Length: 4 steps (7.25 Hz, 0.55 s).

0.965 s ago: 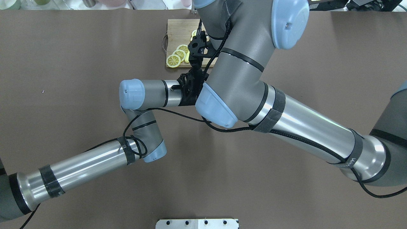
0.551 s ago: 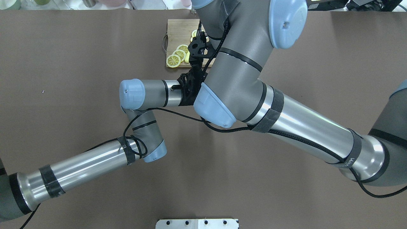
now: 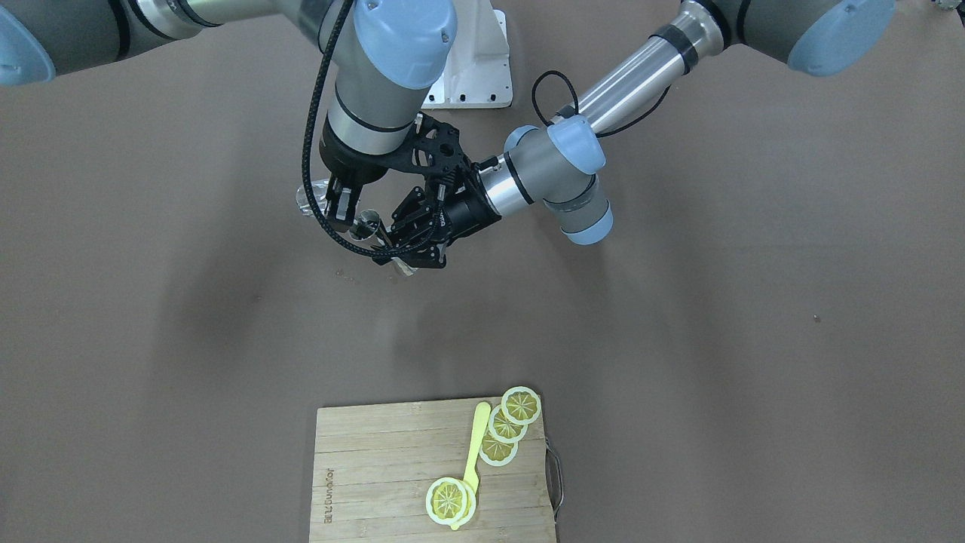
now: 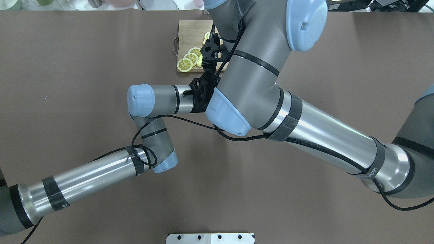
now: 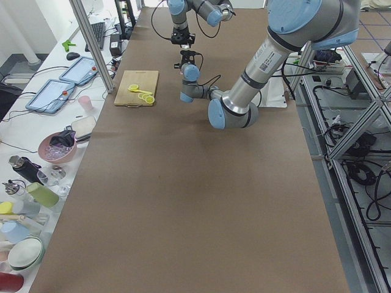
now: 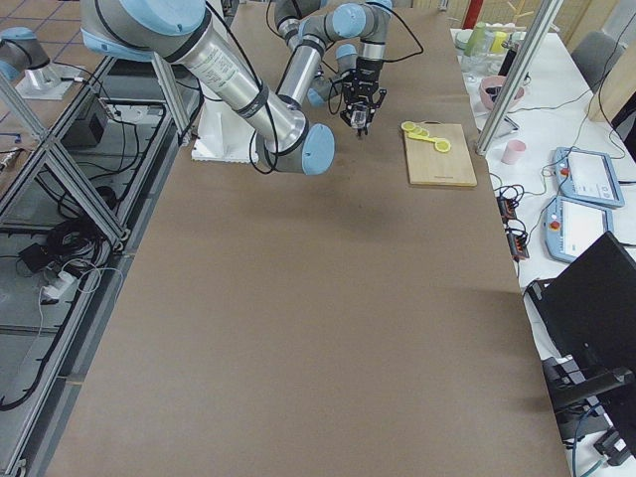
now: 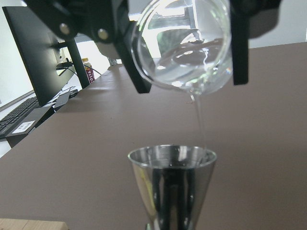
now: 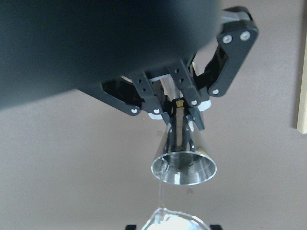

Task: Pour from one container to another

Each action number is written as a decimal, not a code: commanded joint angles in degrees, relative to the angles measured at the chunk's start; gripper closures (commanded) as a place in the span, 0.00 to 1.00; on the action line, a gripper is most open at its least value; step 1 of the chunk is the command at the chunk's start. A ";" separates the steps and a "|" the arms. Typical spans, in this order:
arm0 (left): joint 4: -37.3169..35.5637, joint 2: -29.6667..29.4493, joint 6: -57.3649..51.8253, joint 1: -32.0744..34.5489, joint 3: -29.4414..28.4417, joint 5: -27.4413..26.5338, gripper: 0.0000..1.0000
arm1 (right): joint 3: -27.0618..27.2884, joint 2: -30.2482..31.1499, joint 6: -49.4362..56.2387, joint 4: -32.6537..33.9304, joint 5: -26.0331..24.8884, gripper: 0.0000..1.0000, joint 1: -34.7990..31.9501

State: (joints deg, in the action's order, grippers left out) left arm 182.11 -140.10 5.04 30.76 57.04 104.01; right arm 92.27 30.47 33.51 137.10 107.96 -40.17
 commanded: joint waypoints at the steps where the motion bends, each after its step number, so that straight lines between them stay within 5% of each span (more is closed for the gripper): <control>1: 0.00 0.00 0.06 0.00 0.09 -0.48 1.00 | -0.77 -0.59 0.68 0.01 -0.12 1.00 0.00; 4: 0.00 0.00 -0.03 -0.53 0.79 -0.56 1.00 | -1.03 -0.59 0.68 0.01 -0.20 1.00 0.00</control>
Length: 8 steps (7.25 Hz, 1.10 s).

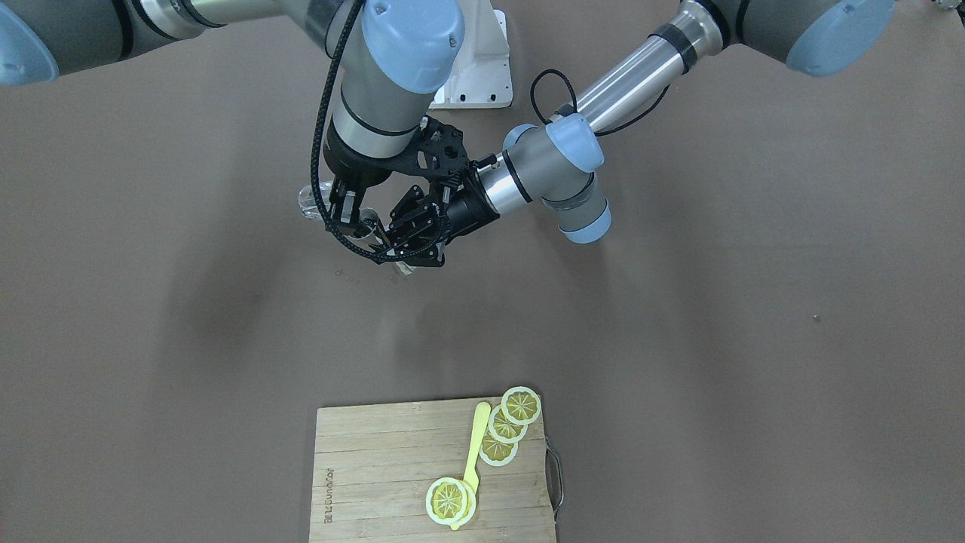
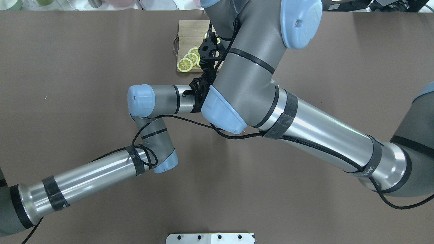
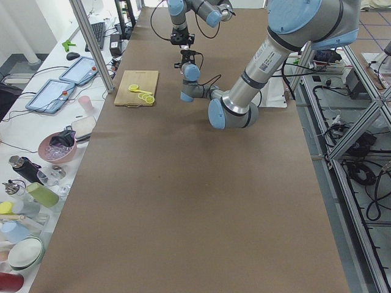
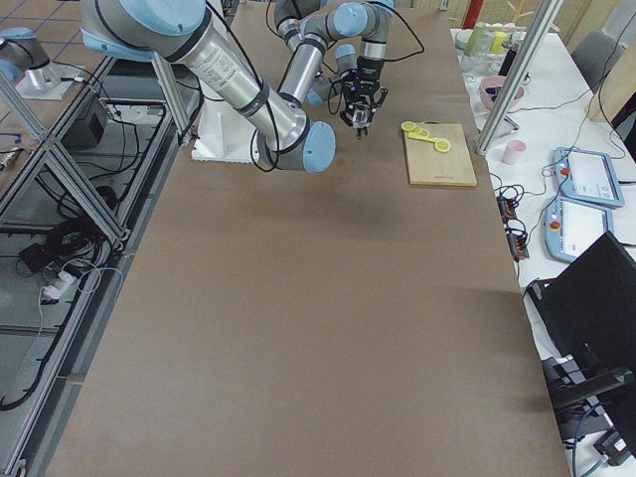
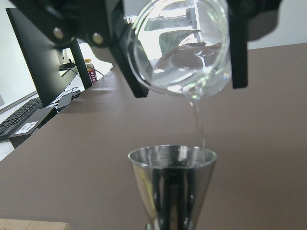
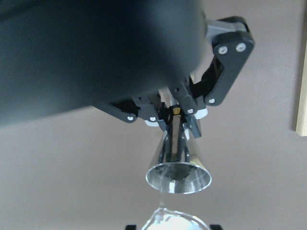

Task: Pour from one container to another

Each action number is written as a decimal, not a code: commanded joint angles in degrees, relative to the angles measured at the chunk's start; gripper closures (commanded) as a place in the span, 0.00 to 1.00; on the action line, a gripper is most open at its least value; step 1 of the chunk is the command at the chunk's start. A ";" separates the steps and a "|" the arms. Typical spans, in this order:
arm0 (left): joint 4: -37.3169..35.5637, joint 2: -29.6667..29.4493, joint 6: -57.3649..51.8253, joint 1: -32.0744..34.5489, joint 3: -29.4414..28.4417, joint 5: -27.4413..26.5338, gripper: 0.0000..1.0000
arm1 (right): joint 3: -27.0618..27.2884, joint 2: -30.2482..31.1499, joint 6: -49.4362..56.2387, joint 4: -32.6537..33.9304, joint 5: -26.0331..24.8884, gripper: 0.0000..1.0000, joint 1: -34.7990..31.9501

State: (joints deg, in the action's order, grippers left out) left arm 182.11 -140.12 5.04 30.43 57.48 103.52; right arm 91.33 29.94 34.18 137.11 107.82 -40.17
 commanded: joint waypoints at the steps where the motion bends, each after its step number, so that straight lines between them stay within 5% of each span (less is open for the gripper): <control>1: 0.00 0.02 -0.03 -0.19 0.35 -0.07 1.00 | -0.10 -0.06 0.10 0.09 -0.33 1.00 0.00; 8: 0.00 0.11 -0.03 -0.28 0.44 -0.07 1.00 | 2.00 0.20 0.63 0.97 -0.33 1.00 -0.35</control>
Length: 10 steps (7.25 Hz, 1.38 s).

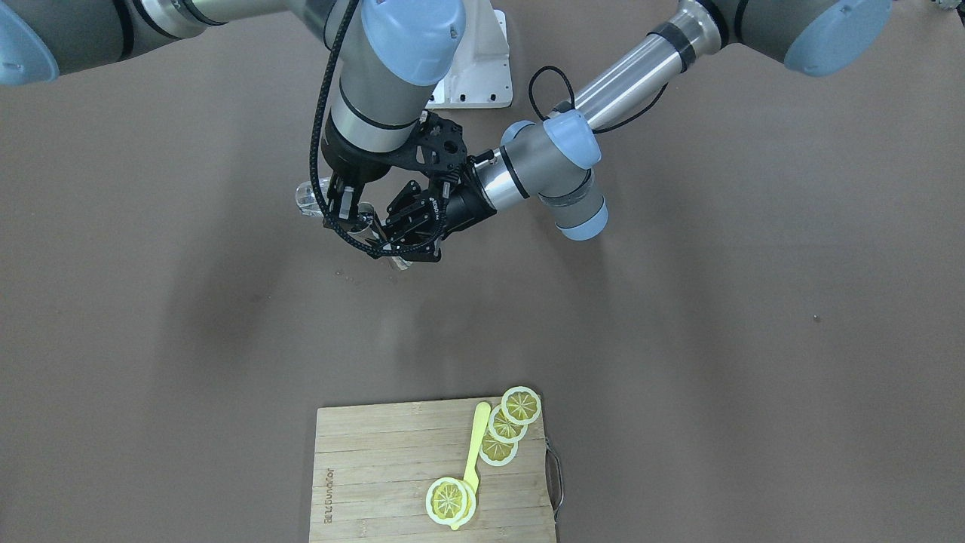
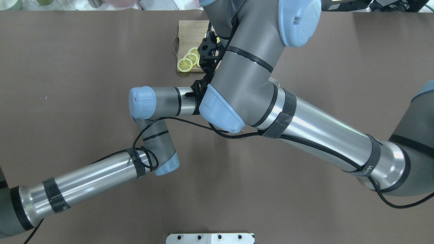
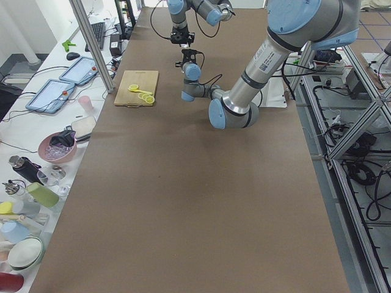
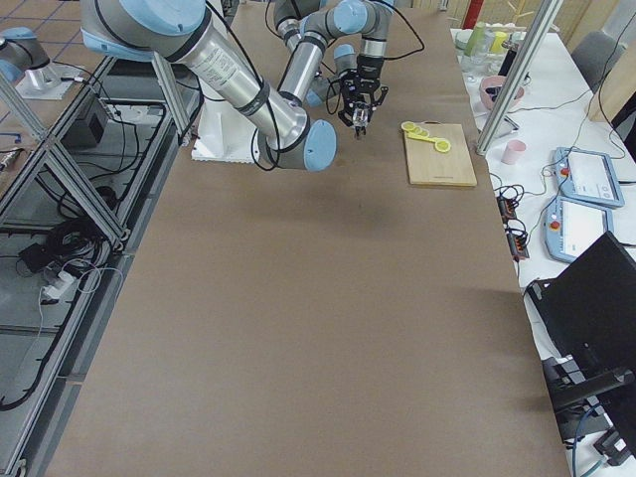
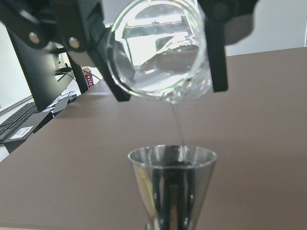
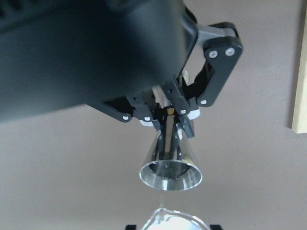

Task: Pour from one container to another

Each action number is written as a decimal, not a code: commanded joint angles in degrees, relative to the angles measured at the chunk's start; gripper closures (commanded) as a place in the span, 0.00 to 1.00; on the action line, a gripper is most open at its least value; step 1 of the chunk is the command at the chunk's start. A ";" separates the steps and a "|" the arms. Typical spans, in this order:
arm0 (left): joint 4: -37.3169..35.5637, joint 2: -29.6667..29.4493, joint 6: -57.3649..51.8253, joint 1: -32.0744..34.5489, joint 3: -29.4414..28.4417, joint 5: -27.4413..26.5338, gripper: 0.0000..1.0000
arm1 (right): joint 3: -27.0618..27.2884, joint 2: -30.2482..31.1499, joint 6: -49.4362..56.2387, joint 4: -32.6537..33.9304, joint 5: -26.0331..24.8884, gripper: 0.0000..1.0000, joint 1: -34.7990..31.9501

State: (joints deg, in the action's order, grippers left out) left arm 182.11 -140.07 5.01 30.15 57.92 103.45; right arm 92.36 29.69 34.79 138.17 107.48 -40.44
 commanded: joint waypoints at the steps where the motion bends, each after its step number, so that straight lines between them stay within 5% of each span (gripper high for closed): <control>1: 0.00 0.06 0.00 0.00 0.00 0.00 1.00 | 2.46 1.59 0.01 -0.53 0.01 1.00 -0.16; 6: -0.44 0.32 0.00 0.17 1.23 -0.35 1.00 | 6.87 6.60 -1.74 -9.74 0.80 1.00 -1.04; 10: -0.79 4.26 0.09 0.87 5.17 -0.44 1.00 | 14.59 17.47 -2.98 -19.67 9.13 1.00 -8.23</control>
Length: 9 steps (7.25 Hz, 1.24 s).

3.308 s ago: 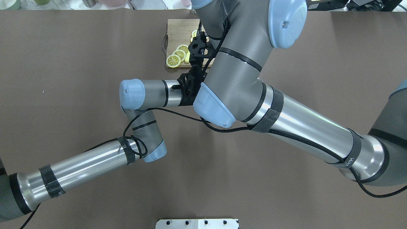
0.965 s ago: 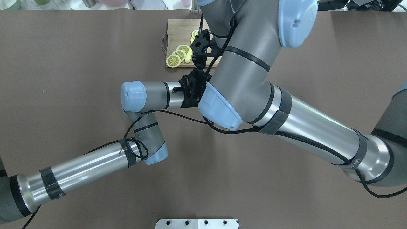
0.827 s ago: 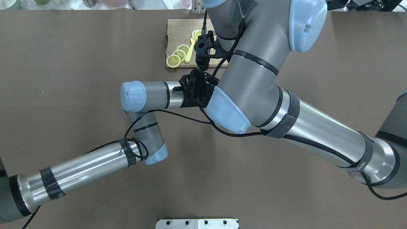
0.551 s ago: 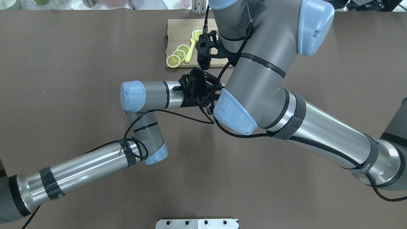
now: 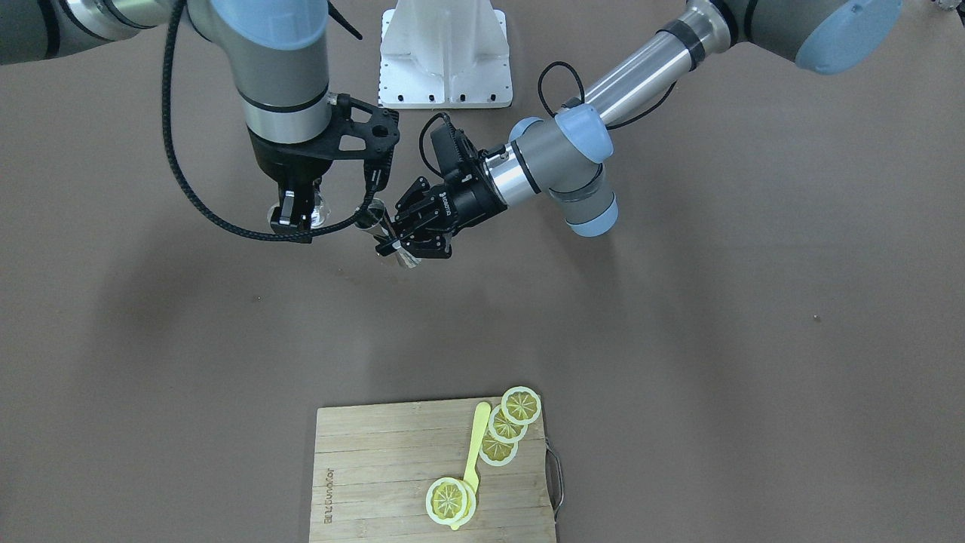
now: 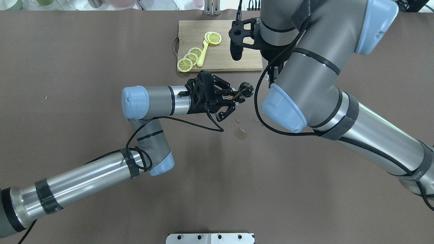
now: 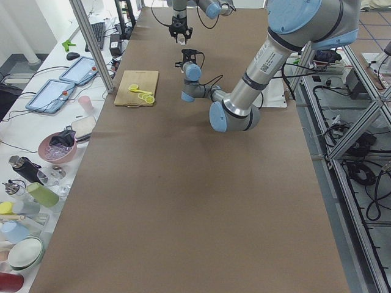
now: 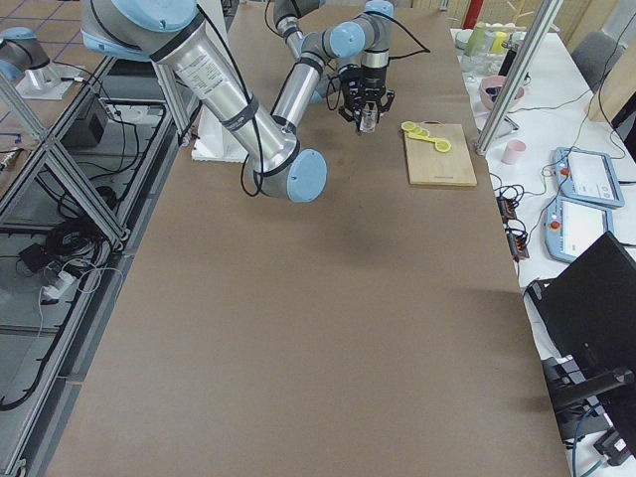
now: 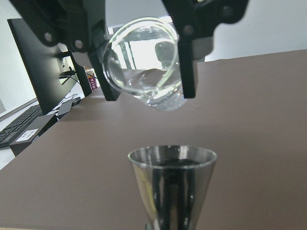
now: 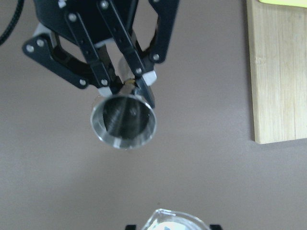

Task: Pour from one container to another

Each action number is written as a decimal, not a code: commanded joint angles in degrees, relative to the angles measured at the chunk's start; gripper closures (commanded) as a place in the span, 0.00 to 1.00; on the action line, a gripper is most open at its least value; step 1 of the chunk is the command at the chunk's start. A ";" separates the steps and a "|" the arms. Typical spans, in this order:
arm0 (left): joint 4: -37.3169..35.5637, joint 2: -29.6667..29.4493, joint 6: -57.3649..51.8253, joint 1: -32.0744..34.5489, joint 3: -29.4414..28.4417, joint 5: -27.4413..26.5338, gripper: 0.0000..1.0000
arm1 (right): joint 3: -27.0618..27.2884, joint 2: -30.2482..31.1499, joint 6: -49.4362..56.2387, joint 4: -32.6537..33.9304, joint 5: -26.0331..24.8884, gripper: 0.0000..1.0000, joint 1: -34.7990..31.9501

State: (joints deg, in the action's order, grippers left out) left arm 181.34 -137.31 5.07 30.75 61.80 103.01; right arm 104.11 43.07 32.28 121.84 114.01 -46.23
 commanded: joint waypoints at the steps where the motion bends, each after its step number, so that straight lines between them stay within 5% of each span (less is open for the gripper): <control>1: -0.02 3.17 0.03 0.54 2.78 0.00 1.00 | 4.07 7.61 -0.47 -6.50 5.66 1.00 -5.34; 4: 0.07 8.36 0.03 1.86 6.74 -0.09 1.00 | 6.11 21.22 -5.27 -19.48 12.54 1.00 -11.68; 9: 0.51 20.47 6.17 1.78 18.24 -8.58 1.00 | 0.86 39.79 -28.03 -54.90 12.81 1.00 -18.36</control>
State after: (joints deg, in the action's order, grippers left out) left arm 181.74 -120.07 9.11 32.97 76.76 97.86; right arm 107.67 79.96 9.46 75.17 126.82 -63.02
